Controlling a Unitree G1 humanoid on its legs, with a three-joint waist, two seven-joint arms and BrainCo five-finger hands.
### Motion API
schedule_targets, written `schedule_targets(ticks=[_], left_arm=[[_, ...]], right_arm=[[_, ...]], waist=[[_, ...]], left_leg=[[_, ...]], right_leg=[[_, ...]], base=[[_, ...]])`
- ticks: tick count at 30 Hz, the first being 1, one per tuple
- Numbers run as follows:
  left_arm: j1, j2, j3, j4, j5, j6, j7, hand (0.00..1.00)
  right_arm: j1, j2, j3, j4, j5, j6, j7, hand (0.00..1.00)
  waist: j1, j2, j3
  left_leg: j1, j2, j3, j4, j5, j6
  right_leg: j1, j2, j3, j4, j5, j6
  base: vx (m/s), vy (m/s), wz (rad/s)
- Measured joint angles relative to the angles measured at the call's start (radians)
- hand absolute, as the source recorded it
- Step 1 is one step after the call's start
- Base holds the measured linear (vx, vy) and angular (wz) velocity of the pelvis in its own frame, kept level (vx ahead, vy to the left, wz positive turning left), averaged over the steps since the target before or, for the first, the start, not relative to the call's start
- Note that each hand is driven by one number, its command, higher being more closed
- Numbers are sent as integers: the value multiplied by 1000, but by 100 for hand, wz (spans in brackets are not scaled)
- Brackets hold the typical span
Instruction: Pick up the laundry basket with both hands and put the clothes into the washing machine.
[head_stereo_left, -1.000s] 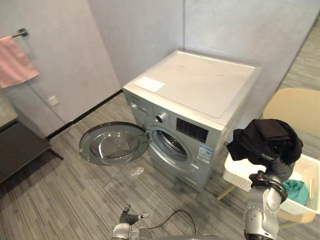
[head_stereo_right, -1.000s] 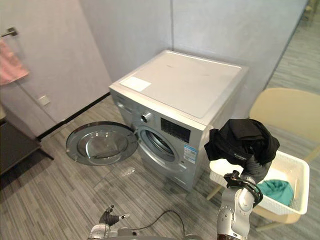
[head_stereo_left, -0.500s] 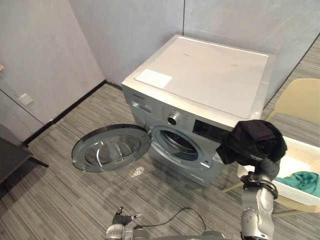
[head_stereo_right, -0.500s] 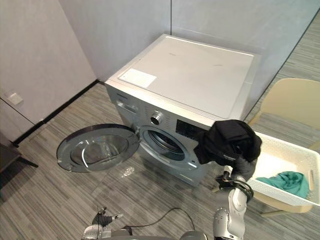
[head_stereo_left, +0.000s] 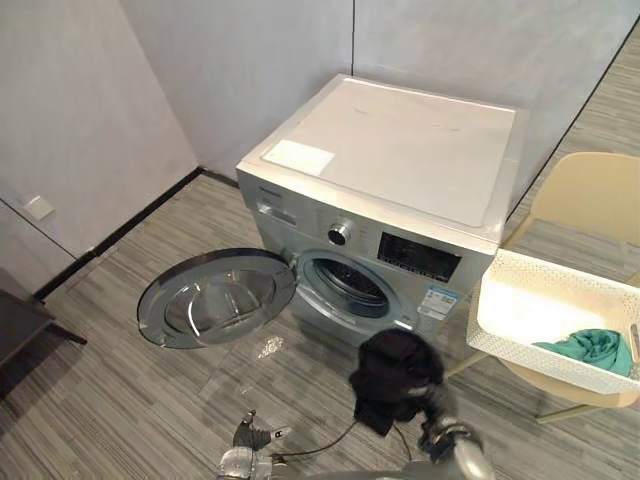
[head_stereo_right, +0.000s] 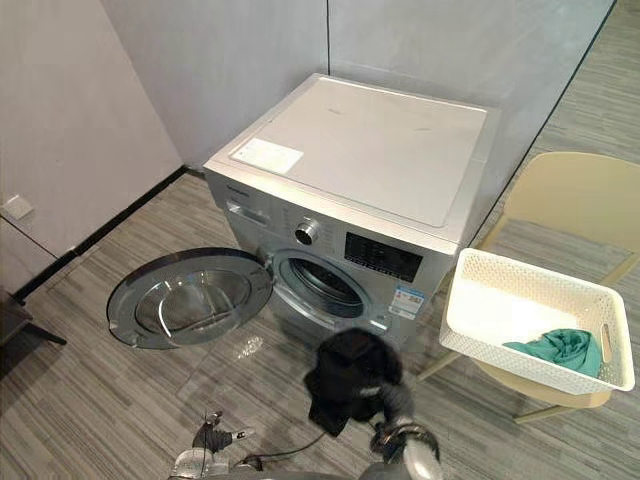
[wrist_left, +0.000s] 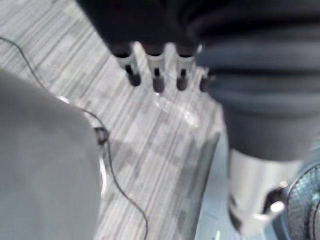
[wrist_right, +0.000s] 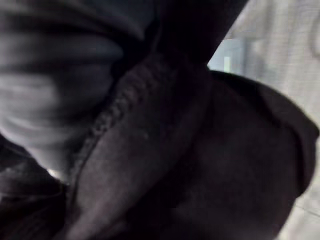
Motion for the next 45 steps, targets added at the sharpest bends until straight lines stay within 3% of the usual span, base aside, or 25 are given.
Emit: schedule_targets(ticks=[4,6,9,14,18,22,24,31,35,40,45], left_arm=[[-11,4,14,-1,0,-2,1,0],[-40,15,12,-10,0,-5,1,0],[-95,22,13,-41,-11,-17,5,0],[-171,23,3,-116,-90,-39,34,0],[-218,31,4,-119,-153,-50,57,0],[-238,43,4,-123,-189,-49,70,0],[-248,39,5,-134,-199,-47,70,0],[-251,-16,50,-275,-279,-51,71,0],[-249,-44,50,-357,-298,-61,70,0],[-237,-68,49,-425,-359,-74,68,0],[-218,-77,67,-460,-403,-87,69,0]], right_arm=[[-62,-9,41,152,-22,20,7,100],[-171,-20,44,220,-39,22,1,100],[-403,-22,19,306,-40,14,-45,100],[-758,-32,-77,496,-25,1,-155,100],[-965,-55,-164,674,-4,-3,-227,100],[-1117,-106,-278,808,24,-3,-273,100],[-1196,-167,-336,834,59,-4,-296,100],[-1418,-314,-363,837,200,-4,-351,100],[-1538,-467,-245,858,281,-5,-369,100],[-1676,-693,-70,868,400,-6,-392,100],[-1743,-805,28,863,510,-5,-414,100]], waist=[[2,-16,17],[21,-24,60],[36,-29,172],[87,7,314],[134,36,332],[159,50,340],[189,54,356],[225,71,391],[246,71,391],[244,70,391],[244,68,393]], left_leg=[[-44,-1,-50,31,4,1],[-79,1,-75,75,4,2],[-180,2,-135,191,-19,23],[-361,-16,-207,370,-66,48],[-520,-29,-253,442,-69,52],[-644,-53,-300,486,-60,67],[-716,-70,-316,505,-53,79],[-891,-105,-310,522,-28,113],[-963,-108,-283,517,-14,125],[-1035,-106,-234,473,21,144],[-1099,-88,-196,448,41,155]], right_leg=[[7,-3,-41,14,1,1],[1,-6,-60,35,1,1],[-39,-15,-88,106,-9,1],[-154,-49,-101,252,-55,10],[-255,-59,-137,282,-67,6],[-314,-67,-177,286,-66,5],[-363,-87,-201,307,-67,6],[-486,-149,-284,350,-65,9],[-551,-171,-314,349,-20,11],[-620,-187,-349,326,7,8],[-709,-196,-342,330,7,8]], base=[[-28,-17,31],[-81,0,35],[-173,36,41],[-233,65,34],[-139,64,24],[-34,70,29],[23,57,27],[53,36,23],[115,39,4],[78,30,4],[21,32,-10]])
